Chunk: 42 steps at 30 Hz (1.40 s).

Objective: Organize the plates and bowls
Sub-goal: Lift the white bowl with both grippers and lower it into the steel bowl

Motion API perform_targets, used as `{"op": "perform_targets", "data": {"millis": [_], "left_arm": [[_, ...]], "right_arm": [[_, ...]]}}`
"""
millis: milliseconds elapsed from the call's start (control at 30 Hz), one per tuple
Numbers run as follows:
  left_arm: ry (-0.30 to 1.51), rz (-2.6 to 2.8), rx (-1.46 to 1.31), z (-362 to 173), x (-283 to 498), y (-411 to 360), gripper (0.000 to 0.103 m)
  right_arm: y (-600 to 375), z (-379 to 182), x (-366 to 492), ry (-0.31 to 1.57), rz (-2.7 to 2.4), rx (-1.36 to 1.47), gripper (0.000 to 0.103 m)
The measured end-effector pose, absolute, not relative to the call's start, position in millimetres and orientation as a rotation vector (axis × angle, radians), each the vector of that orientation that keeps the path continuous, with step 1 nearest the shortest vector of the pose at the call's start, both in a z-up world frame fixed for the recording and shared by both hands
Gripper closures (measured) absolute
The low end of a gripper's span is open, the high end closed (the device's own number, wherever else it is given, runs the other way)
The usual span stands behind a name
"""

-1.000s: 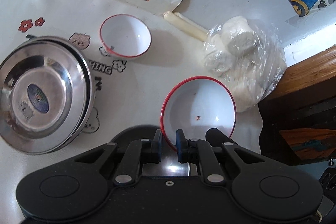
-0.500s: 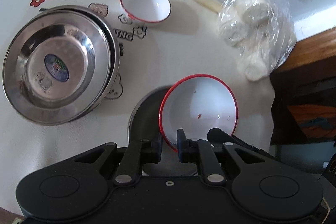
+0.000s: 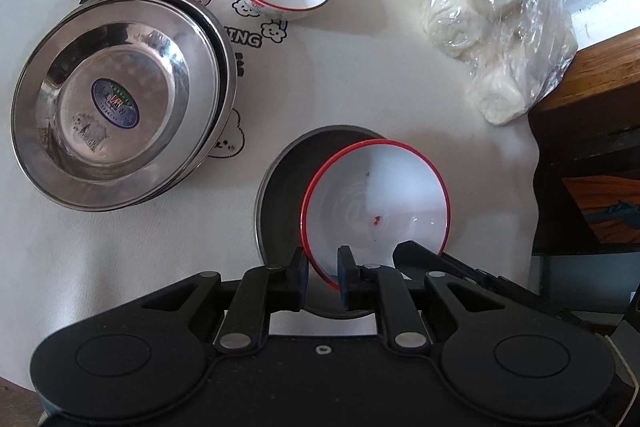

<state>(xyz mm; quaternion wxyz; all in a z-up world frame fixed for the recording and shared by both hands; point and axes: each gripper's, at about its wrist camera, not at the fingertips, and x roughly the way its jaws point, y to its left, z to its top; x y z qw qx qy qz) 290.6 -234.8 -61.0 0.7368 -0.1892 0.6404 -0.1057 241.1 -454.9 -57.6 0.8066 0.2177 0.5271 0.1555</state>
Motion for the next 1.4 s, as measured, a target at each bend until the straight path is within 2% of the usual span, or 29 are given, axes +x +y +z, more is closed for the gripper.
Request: {"op": "perform_targets", "data": {"millis": [633, 1400], "left_arm": [[1.449, -0.225, -0.347, -71, 294, -248, 0.085], [1.491, -0.172, -0.411, -85, 297, -243, 0.084]], "right_arm": [[-456, -66, 244, 1.184, 0.310, 0.466, 0.085], [-454, -71, 251, 1.212, 0.319, 0.466, 0.083]]}}
